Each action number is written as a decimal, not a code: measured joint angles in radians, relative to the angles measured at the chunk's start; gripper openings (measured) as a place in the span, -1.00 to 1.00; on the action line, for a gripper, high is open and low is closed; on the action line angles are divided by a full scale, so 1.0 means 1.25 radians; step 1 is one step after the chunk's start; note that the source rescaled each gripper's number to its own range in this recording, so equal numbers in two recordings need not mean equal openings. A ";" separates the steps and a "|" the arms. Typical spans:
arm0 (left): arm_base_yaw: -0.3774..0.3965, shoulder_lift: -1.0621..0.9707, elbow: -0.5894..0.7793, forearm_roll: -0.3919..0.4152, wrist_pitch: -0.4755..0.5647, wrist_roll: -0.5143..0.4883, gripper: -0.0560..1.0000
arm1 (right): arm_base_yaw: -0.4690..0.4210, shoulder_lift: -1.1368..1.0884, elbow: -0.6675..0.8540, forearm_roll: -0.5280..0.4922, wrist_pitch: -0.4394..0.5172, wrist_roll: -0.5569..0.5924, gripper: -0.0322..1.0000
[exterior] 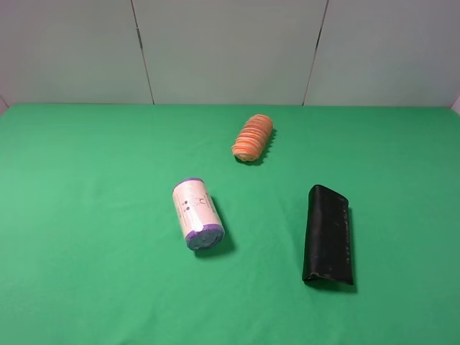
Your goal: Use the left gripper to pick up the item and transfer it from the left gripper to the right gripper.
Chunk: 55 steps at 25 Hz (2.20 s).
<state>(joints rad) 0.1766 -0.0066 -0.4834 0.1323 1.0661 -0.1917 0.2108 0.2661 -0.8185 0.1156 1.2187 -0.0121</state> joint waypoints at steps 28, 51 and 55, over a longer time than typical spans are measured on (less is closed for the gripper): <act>0.000 0.000 0.000 -0.001 0.000 0.000 1.00 | -0.179 -0.217 0.255 -0.068 -0.150 -0.026 1.00; 0.000 0.000 0.000 -0.001 0.000 0.000 1.00 | -0.179 -0.217 0.257 -0.072 -0.162 -0.024 1.00; 0.000 0.000 0.000 -0.001 0.000 0.000 1.00 | -0.179 -0.217 0.257 -0.072 -0.163 -0.024 1.00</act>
<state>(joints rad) 0.1766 -0.0066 -0.4834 0.1314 1.0661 -0.1917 -0.0127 -0.0045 -0.4978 0.0259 1.0150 -0.0420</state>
